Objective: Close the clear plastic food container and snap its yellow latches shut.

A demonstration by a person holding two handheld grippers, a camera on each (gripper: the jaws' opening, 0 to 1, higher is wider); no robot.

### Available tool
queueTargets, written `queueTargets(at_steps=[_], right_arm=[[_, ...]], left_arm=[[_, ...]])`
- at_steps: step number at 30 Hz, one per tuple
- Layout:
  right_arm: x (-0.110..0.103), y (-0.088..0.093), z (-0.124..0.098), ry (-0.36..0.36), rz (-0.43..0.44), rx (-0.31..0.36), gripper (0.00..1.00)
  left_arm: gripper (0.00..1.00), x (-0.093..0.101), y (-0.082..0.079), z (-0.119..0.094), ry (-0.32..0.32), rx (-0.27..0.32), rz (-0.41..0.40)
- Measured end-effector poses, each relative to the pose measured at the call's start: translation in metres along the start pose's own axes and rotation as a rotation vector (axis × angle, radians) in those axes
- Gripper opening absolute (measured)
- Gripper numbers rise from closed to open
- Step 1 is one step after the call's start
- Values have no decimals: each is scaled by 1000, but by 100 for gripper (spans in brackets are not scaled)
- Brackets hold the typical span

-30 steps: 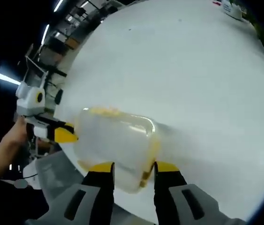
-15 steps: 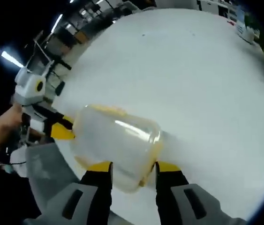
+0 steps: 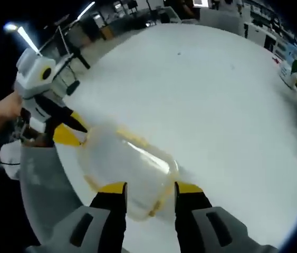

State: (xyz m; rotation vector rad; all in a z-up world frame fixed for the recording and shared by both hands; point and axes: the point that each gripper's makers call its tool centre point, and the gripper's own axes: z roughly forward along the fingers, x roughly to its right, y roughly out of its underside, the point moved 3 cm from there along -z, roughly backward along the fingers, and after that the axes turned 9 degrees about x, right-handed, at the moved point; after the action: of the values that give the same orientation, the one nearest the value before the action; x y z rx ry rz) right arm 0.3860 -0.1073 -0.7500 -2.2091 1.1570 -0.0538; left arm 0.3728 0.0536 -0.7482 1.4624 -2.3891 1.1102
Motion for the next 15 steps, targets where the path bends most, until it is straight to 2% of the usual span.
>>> queueTargets(at_steps=[4,8,12,15], right_arm=[[-2,0,2,-11,-49,-14,34],[-7,-1,4,-39,-147,-19,33],[-13,-5,5,-66,-214,-9,29],[-17,-8,6,-81,-218,-1,27]], left_arm=[[27,1,-2,3,-9,-19,116],[34,8,-3,5,-3,-25,234],[34,14,-6,8,4,-31,305],[33,17,-7,10,7,-35,383]])
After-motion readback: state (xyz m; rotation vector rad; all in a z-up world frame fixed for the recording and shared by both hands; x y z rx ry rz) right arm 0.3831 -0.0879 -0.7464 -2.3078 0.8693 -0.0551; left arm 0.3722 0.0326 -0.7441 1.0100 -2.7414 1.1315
